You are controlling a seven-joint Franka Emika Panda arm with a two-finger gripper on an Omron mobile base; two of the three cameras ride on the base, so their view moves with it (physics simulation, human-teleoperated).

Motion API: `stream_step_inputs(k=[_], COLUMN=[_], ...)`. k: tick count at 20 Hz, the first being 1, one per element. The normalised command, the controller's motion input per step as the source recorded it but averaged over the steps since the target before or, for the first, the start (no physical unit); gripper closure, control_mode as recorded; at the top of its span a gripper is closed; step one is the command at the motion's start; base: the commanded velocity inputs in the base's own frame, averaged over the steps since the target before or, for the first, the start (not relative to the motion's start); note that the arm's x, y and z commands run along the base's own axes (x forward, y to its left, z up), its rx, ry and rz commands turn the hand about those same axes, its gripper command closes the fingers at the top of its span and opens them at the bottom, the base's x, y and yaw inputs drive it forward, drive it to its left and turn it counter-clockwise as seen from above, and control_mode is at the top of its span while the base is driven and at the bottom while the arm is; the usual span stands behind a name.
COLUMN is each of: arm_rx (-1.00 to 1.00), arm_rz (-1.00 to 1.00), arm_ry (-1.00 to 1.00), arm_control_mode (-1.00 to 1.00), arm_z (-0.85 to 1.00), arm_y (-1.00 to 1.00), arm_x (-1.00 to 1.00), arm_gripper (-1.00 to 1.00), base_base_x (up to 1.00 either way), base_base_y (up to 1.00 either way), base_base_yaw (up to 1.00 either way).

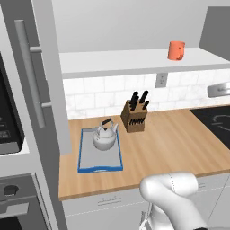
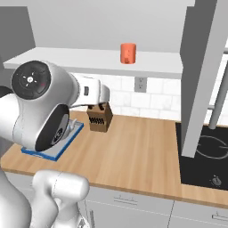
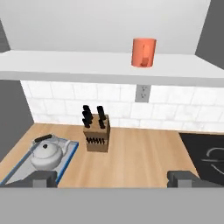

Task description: Pick the kettle from the counter and place it on the tray. Then pick the mug from the cabinet and place it on the tray. Then close the cabinet doors.

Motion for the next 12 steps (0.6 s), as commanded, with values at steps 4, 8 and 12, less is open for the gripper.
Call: stream_step_inputs(k=[4,8,12], arm_rx=[-0.05,-0.02,0.00], arm_rz=[-0.05,-0.02,0.00], arm_ry=[-0.02,0.15,0.11], arm_control_mode=[-1.00,-1.00,-1.00], arm_z=[0.52,0.39,0.01], arm_y=[0.00,0.00,-0.04], arm_x=[0.14,0.21,0.31], arm_gripper=[-1.00,-1.00,-1.00], base_base_x=[0.00,0.00,0.00], base_base_y=[0.00,0.00,0.00], base_base_yaw=[0.00,0.00,0.00])
